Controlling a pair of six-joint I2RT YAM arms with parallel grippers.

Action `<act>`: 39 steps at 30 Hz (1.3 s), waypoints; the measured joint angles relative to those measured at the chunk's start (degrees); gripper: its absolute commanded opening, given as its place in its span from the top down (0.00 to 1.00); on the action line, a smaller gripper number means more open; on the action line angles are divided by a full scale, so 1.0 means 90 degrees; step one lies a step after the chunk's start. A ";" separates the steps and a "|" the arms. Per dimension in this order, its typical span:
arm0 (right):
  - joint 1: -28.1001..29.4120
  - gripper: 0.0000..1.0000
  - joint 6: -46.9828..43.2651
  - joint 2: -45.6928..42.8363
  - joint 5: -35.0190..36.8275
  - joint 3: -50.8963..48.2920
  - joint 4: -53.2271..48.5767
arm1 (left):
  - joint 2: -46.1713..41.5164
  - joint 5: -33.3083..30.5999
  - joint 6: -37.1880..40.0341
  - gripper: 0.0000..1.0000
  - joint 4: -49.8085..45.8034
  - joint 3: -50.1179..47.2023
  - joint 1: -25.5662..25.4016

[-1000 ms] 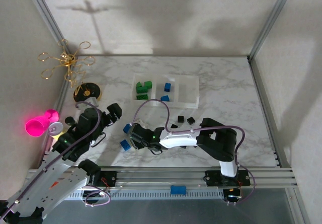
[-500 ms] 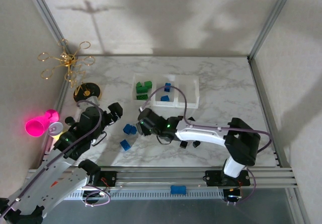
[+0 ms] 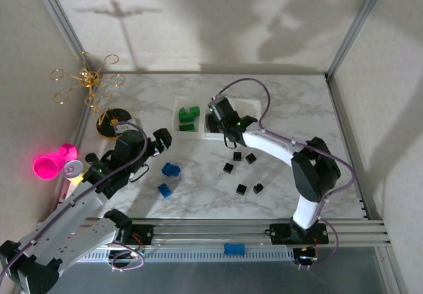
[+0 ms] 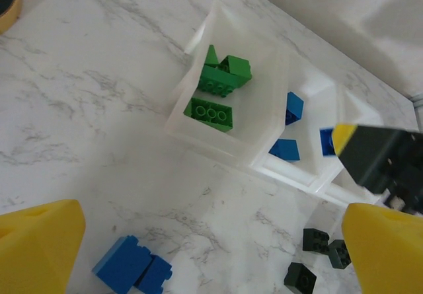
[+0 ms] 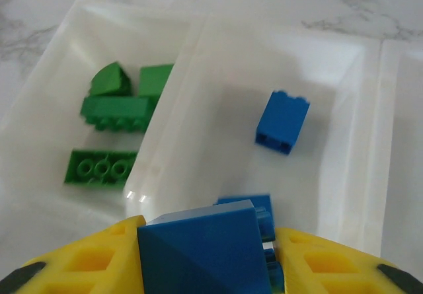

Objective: Sort the legos into containers by color
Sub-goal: Place the lego in the container.

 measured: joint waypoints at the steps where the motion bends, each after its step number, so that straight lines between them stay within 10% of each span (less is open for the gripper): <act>1: -0.0078 0.57 -0.0051 0.0165 -0.0015 0.0146 0.0022 | 0.0063 0.0046 0.0027 0.00 0.0058 0.0010 0.0000; 23: -0.0561 0.38 -0.0593 0.1651 -0.0090 0.1460 0.0049 | 0.0896 0.0342 0.0306 0.00 0.0583 0.0168 0.0000; 39: 0.0471 0.31 -0.0393 -0.0532 -0.0364 -0.0270 0.0160 | 0.0236 0.0393 0.0287 0.00 0.0330 0.0177 0.0000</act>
